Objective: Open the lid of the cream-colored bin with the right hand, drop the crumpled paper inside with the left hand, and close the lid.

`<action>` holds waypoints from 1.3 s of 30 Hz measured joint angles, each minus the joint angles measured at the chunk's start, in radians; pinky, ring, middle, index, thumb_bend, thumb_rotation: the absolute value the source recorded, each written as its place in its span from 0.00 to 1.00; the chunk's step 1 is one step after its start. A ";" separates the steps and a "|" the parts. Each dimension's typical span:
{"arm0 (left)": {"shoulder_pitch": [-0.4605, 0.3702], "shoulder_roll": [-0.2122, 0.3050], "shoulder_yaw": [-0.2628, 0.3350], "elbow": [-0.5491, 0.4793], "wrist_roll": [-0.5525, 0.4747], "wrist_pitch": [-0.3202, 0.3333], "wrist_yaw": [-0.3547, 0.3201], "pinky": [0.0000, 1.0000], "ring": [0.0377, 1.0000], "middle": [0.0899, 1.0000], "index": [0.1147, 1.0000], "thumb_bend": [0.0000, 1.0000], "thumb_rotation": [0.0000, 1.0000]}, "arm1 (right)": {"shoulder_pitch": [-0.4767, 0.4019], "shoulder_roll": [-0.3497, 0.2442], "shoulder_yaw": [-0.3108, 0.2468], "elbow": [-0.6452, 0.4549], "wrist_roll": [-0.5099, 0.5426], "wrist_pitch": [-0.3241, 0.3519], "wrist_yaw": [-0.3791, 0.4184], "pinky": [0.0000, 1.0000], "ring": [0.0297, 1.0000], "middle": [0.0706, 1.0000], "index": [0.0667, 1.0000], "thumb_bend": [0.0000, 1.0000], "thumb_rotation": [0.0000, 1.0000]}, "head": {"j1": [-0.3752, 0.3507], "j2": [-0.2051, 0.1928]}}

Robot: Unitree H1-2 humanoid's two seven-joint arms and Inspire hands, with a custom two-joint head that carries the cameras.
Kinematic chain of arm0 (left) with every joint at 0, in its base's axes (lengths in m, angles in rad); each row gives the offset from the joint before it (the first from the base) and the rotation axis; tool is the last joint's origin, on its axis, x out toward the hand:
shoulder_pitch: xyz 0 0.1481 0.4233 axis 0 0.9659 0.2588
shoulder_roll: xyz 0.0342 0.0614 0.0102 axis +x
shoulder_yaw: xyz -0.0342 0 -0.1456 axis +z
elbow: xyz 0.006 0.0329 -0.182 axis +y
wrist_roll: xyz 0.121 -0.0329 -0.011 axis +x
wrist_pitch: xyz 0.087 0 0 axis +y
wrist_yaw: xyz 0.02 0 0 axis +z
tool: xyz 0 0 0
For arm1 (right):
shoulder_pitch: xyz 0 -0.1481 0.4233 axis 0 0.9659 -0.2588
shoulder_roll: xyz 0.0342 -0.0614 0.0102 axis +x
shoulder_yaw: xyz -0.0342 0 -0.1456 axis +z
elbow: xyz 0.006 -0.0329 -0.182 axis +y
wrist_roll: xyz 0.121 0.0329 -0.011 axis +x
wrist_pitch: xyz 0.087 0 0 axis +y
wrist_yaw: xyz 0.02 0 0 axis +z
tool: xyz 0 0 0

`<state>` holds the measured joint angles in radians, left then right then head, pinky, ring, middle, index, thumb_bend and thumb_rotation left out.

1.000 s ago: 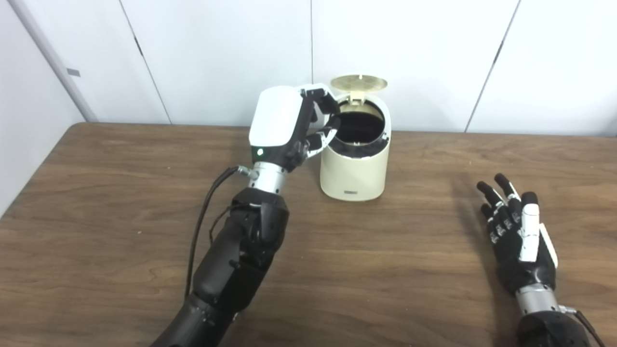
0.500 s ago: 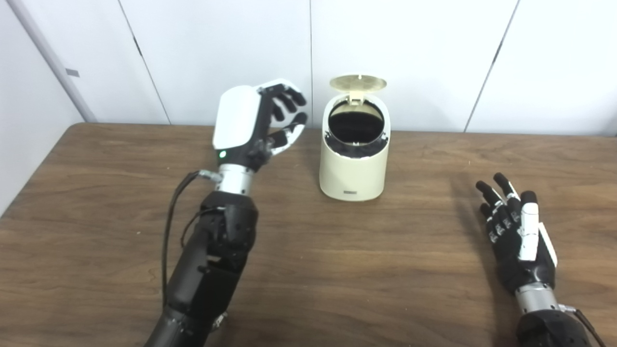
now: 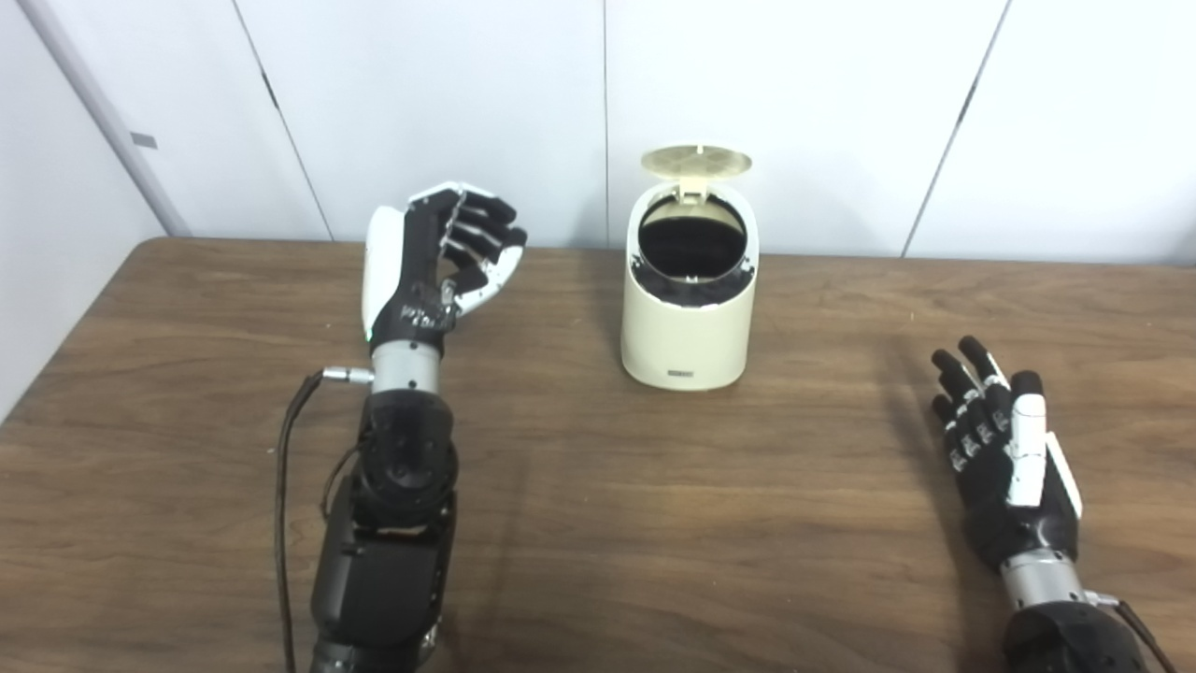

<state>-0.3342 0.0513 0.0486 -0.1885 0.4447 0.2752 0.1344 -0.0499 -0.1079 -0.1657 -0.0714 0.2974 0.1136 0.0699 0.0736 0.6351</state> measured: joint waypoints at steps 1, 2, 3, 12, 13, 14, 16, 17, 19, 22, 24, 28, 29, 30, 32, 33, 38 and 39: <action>0.010 0.002 0.010 -0.001 -0.017 0.004 -0.008 0.47 0.52 0.43 0.46 0.51 0.00 | 0.000 0.000 0.000 0.000 0.001 -0.002 0.001 1.00 0.97 0.94 0.93 0.48 1.00 | 0.000 0.000; 0.020 0.004 0.019 -0.001 -0.035 0.010 -0.015 0.47 0.53 0.43 0.46 0.51 0.00 | 0.000 0.000 0.000 0.000 0.002 -0.004 0.004 1.00 0.98 0.95 0.94 0.48 1.00 | 0.003 0.003; 0.031 0.005 0.029 -0.001 -0.057 0.011 -0.017 0.46 0.52 0.43 0.46 0.51 0.00 | 0.000 -0.001 0.000 0.000 0.002 -0.007 0.006 1.00 0.98 0.97 0.96 0.49 1.00 | 0.002 0.003; 0.116 0.013 0.066 -0.001 -0.161 -0.028 -0.018 0.55 0.61 0.63 0.43 0.50 0.08 | 0.002 -0.013 -0.007 0.010 0.023 -0.025 0.037 1.00 1.00 1.00 1.00 0.52 1.00 | -0.003 0.003; 0.118 0.013 0.069 -0.001 -0.171 -0.031 -0.018 0.55 0.61 0.64 0.43 0.50 0.08 | 0.001 -0.013 -0.007 0.011 0.024 -0.027 0.039 1.00 1.00 1.00 1.00 0.52 1.00 | -0.003 0.003; 0.119 0.013 0.071 -0.001 -0.181 -0.035 -0.018 0.56 0.62 0.65 0.43 0.50 0.08 | 0.001 -0.014 -0.008 0.012 0.024 -0.027 0.040 1.00 1.00 1.00 1.00 0.53 1.00 | -0.002 0.005; 0.122 0.011 0.076 -0.001 -0.204 -0.038 -0.018 0.60 0.66 0.68 0.64 0.59 0.27 | 0.000 -0.014 -0.009 0.013 0.023 -0.028 0.041 1.00 1.00 1.00 1.00 0.53 1.00 | -0.002 0.005; 0.125 0.011 0.079 -0.001 -0.213 -0.038 -0.018 0.63 0.68 0.70 0.69 0.60 0.31 | -0.001 -0.015 -0.010 0.013 0.022 -0.028 0.041 1.00 1.00 1.00 1.00 0.53 1.00 | 0.000 0.006; 0.139 0.011 0.085 -0.001 -0.240 -0.040 -0.020 0.68 0.70 0.72 0.73 0.60 0.36 | -0.001 -0.015 -0.010 0.013 0.019 -0.028 0.040 1.00 1.00 1.00 1.00 0.52 1.00 | 0.000 0.006; 0.164 0.009 0.094 0.000 -0.296 -0.051 -0.029 0.78 0.76 0.78 0.79 0.56 0.42 | -0.001 -0.017 -0.012 0.013 0.016 -0.028 0.040 1.00 1.00 1.00 1.00 0.52 1.00 | -0.003 0.008; 0.180 0.010 0.099 0.000 -0.337 -0.058 -0.040 0.86 0.81 0.83 0.84 0.54 0.48 | -0.001 -0.018 -0.012 0.013 0.013 -0.028 0.040 1.00 1.00 1.00 1.00 0.52 1.00 | -0.003 0.008; 0.207 0.013 0.112 0.002 -0.423 -0.067 -0.079 0.98 0.92 0.93 0.95 0.50 0.63 | -0.004 -0.019 -0.012 0.013 0.011 -0.028 0.040 1.00 1.00 1.00 1.00 0.52 1.00 | -0.005 0.009; 0.213 0.014 0.114 0.004 -0.446 -0.073 -0.091 0.98 0.94 0.96 0.97 0.49 0.66 | -0.004 -0.020 -0.012 0.013 0.010 -0.028 0.040 1.00 1.00 1.00 1.00 0.52 1.00 | -0.005 0.009; 0.219 0.016 0.115 0.007 -0.465 -0.084 -0.103 0.98 0.96 0.97 0.98 0.49 0.68 | -0.004 -0.021 -0.012 0.013 0.010 -0.028 0.041 1.00 1.00 1.00 1.00 0.53 1.00 | -0.005 0.009; 0.230 0.019 0.116 0.015 -0.503 -0.103 -0.120 0.98 0.98 0.99 1.00 0.48 0.71 | -0.004 -0.027 -0.012 0.013 0.010 -0.028 0.042 1.00 1.00 1.00 1.00 0.54 1.00 | -0.006 0.011; 0.233 0.019 0.119 0.018 -0.518 -0.106 -0.129 0.98 0.99 1.00 1.00 0.49 0.71 | -0.004 -0.032 -0.012 0.013 0.010 -0.028 0.045 1.00 1.00 1.00 1.00 0.55 1.00 | -0.006 0.011; 0.255 0.018 0.134 0.032 -0.564 -0.136 -0.135 0.99 0.99 0.99 1.00 0.47 0.73 | -0.008 -0.049 -0.019 0.013 0.009 -0.028 0.046 1.00 1.00 1.00 1.00 0.56 1.00 | -0.012 0.014; 0.259 0.016 0.135 0.032 -0.569 -0.139 -0.135 1.00 0.99 0.99 1.00 0.47 0.74 | -0.008 -0.049 -0.019 0.013 0.007 -0.028 0.045 1.00 1.00 1.00 1.00 0.56 1.00 | -0.015 0.015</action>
<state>-0.0753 0.0677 0.1833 -0.1560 -0.1248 0.1364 -0.0009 -0.0575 -0.1565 -0.1847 -0.0583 0.3047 0.0853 0.1153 0.0583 0.6504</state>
